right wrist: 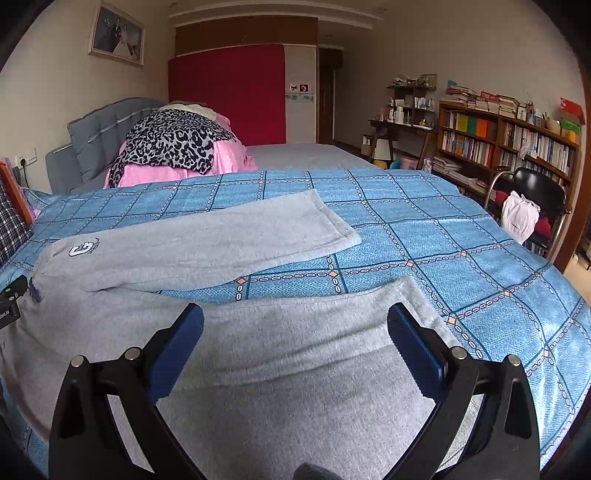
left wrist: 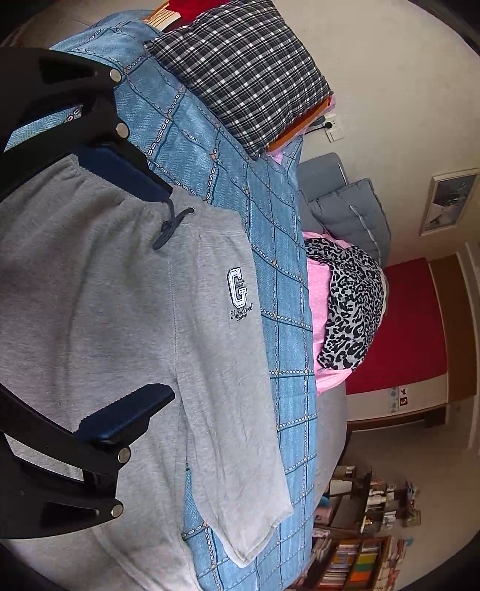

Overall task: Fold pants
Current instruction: 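Lower both grippers onto the waistband near the G logo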

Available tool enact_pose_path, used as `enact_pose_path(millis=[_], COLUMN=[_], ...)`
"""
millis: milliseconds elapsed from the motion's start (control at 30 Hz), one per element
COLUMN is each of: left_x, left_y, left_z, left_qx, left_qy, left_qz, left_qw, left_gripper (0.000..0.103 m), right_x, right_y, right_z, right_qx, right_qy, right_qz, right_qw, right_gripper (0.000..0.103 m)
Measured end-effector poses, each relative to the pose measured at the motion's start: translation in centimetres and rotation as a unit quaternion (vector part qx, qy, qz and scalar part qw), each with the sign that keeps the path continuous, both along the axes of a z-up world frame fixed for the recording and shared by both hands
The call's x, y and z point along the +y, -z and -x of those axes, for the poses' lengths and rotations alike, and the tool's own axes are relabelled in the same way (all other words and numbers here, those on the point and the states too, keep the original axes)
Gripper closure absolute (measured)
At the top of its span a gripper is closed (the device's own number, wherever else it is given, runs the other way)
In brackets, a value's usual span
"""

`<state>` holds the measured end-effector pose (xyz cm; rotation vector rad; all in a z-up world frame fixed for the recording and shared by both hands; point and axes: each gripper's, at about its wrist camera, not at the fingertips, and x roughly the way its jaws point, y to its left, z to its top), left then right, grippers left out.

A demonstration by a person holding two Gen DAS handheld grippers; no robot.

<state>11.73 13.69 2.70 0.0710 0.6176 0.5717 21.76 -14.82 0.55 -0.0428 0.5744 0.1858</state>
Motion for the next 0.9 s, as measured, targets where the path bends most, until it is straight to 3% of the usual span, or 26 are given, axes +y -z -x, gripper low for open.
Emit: enact_pose_path(millis=[433, 600, 767, 900], left_x=[3.7, 7.7, 13.0, 18.0], left_y=[-0.4, -0.1, 0.7, 1.4], left_z=[-4.7, -8.2, -11.5, -13.4], left_qx=[0.028, 0.069, 0.096, 0.111], left_qy=[0.001, 0.03, 0.009, -0.001], left_qz=[0.0, 0.077, 0.104, 0.152], left_qw=[0.9996, 0.9942, 0.9898, 0.9821], left_gripper=[0.005, 0.005, 0.005, 0.005], right_x=[2.2, 3.5, 4.0, 4.6], right_y=[-0.3, -0.3, 0.2, 0.9], right_z=[-5.4, -9.1, -13.7, -16.7], right_qx=[0.009, 0.025, 0.054, 0.063], right_qy=[-0.02, -0.037, -0.038, -0.037], right_qz=[0.036, 0.049, 0.045, 0.053], right_qw=[0.999, 0.998, 0.997, 0.996], right_gripper=[0.002, 0.002, 0.002, 0.002])
